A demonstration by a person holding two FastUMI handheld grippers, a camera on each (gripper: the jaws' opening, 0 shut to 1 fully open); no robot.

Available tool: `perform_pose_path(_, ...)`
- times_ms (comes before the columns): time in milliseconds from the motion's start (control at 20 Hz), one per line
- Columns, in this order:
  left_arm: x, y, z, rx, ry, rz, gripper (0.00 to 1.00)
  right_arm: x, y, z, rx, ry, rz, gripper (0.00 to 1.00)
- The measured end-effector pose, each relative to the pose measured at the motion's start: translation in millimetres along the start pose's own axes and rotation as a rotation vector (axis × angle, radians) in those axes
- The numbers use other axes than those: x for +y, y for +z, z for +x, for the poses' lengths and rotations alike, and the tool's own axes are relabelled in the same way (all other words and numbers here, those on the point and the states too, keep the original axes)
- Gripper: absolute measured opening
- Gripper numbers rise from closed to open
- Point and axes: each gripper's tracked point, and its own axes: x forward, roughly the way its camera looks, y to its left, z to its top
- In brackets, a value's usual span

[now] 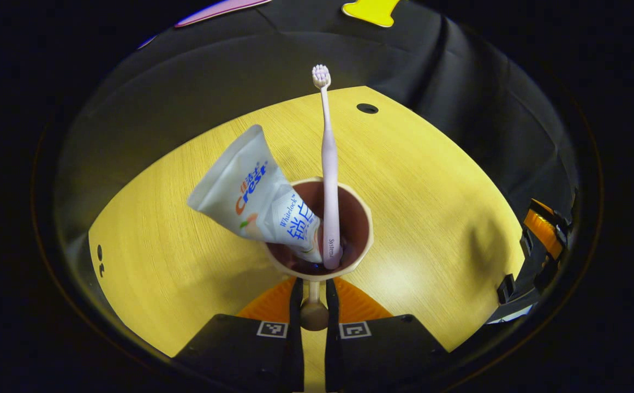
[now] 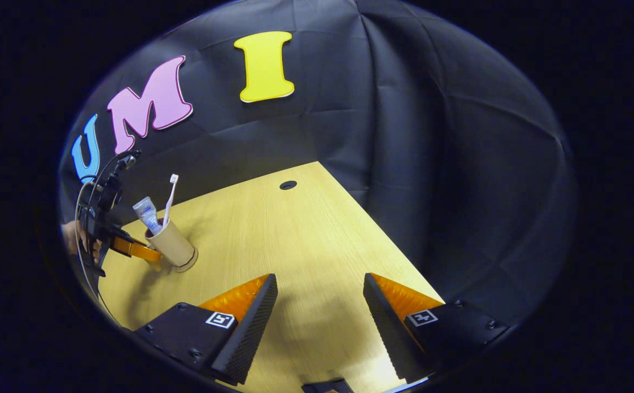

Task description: Put the toothbrush and toothpaste on the desktop into the cup, then pick up the cup and place it on the coaster on the desktop.

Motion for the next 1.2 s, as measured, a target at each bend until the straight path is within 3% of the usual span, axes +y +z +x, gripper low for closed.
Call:
perform_pose_path(350, -3, -1, 0, 0.002, 0.007, -0.007, 0.26, -3, -2, 0, -0.004, -0.004, -0.003, 0.97)
perform_pose_path(400, -2, 0, -3, -0.007, 0.005, -0.006, 0.34, -3, -1, 0, -0.006, -0.009, 0.000, 0.97)
perform_pose_path(450, -3, 1, -12, -0.020, -0.003, -0.007, 0.29, -3, -2, -1, -0.009, -0.011, 0.000, 0.97)
perform_pose_path(500, -4, 3, -17, -0.034, -0.005, -0.007, 0.32, -1, -1, -2, -0.012, -0.010, -0.002, 0.97)
perform_pose_path(550, -4, 4, -21, -0.047, -0.007, -0.008, 0.47, 2, 0, -3, -0.015, -0.007, -0.006, 0.97)
perform_pose_path(600, -4, 4, -27, -0.061, -0.006, -0.012, 0.55, 5, 1, -4, -0.017, -0.001, -0.009, 0.97)
perform_pose_path(700, -4, 2, -40, -0.096, -0.011, -0.036, 0.87, 16, 5, -8, -0.028, 0.015, -0.020, 0.97)
perform_pose_path(750, -3, 0, -49, -0.119, -0.014, -0.050, 0.96, 25, 9, -11, -0.038, 0.023, -0.028, 0.97)
perform_pose_path(900, 11, -2, -85, -0.248, 0.046, -0.091, 0.98, 48, 23, -28, -0.074, 0.047, -0.066, 0.98)
perform_pose_path(1200, 45, 0, -204, -0.556, 0.169, -0.170, 0.98, 109, 50, -77, -0.135, 0.106, -0.139, 0.97)
